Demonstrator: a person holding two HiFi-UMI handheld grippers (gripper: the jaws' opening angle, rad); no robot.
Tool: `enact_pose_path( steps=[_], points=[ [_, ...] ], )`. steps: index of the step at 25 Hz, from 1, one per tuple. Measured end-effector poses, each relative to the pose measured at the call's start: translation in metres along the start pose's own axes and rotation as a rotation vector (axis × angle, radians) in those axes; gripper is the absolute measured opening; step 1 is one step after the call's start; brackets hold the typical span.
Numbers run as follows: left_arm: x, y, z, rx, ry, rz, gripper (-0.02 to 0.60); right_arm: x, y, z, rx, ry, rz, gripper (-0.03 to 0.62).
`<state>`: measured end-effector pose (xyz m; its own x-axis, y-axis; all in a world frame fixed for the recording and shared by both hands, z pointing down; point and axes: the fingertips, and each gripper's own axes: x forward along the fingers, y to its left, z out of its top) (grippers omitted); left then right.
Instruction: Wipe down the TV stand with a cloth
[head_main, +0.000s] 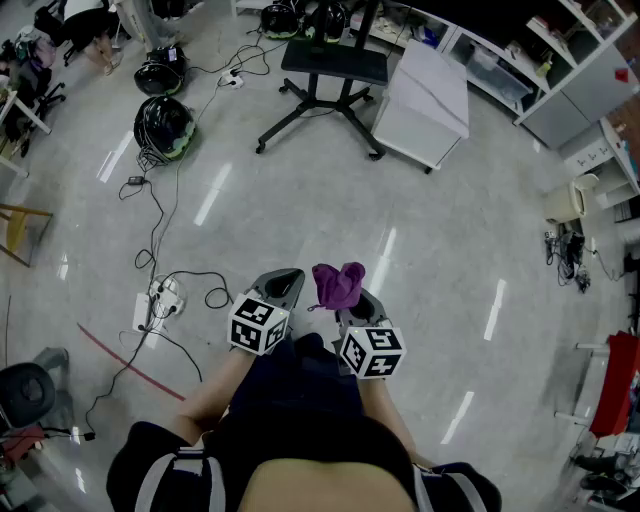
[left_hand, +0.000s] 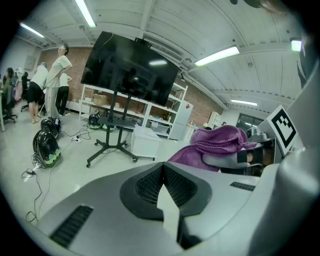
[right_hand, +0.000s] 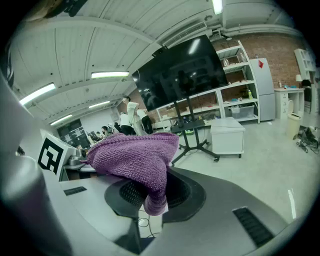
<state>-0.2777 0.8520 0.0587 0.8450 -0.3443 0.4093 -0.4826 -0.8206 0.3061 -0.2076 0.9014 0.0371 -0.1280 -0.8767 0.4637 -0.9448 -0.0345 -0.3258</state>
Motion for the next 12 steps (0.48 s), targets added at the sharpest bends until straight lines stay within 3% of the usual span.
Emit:
enact_pose_path(
  steps=[6,12],
  points=[
    [-0.006,-0.056,0.005,-0.001,-0.036,0.005,0.006,-0.037,-0.024,-0.004,-0.001,-0.011,-0.012,0.075],
    [-0.006,-0.053,-0.003,-0.018,-0.031,0.038,0.006,-0.027,-0.032,0.010,-0.040,-0.040,-0.014,0.075]
  ],
)
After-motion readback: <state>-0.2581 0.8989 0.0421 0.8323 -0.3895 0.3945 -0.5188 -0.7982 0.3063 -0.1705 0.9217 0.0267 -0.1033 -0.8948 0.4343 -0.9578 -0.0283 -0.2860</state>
